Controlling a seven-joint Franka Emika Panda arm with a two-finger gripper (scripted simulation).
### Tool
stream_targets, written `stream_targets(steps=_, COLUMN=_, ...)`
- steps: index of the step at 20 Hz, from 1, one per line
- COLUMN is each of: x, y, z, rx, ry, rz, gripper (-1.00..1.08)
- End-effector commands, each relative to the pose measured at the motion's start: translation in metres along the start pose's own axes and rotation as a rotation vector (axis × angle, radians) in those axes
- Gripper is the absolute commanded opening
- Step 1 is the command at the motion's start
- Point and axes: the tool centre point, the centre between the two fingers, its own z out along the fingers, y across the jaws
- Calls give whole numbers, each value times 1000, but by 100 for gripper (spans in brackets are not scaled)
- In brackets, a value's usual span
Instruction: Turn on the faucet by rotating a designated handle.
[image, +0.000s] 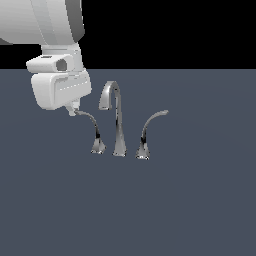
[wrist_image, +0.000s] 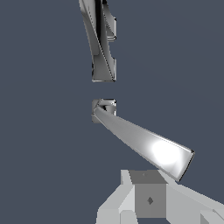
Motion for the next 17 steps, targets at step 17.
stream_targets(steps=17, x=48, y=25, z=-1, rx=-5, ry=3, rz=2, gripper=-100)
